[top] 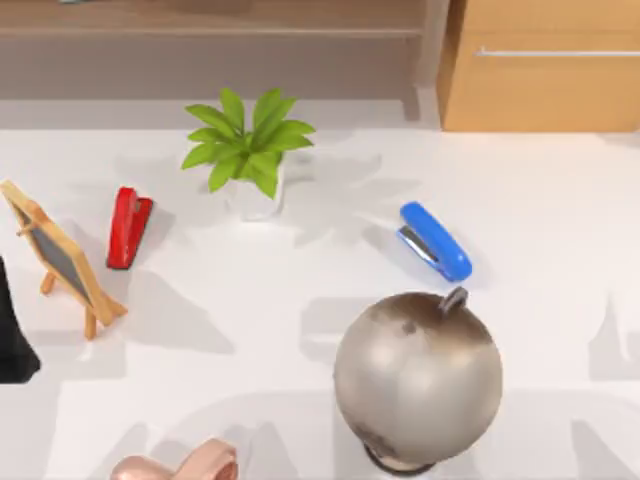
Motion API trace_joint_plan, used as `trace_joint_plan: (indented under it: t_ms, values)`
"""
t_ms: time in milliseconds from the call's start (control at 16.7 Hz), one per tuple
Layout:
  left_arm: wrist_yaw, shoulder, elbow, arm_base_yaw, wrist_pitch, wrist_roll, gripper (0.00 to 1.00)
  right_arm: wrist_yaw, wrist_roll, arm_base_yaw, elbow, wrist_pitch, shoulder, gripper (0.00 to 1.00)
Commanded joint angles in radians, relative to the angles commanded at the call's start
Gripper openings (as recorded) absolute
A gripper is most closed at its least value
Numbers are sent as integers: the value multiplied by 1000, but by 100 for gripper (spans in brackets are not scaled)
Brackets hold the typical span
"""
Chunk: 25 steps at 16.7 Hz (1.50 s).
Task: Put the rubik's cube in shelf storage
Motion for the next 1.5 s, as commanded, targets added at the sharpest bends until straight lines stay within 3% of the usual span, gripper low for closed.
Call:
trace_joint_plan:
  t_ms: [240, 480, 1020, 1500]
  values:
    - [0, 0, 0, 0, 0, 0, 100, 1, -30, 0, 19, 23, 29, 100]
    - [0, 0, 0, 0, 0, 0, 100, 5, -197, 4, 120, 148, 201, 100]
    - [0, 0, 0, 0, 0, 0, 100, 32, -834, 57, 481, 621, 1032, 100]
    - [0, 0, 0, 0, 0, 0, 100, 127, -1336, 129, 788, 1052, 1853, 100]
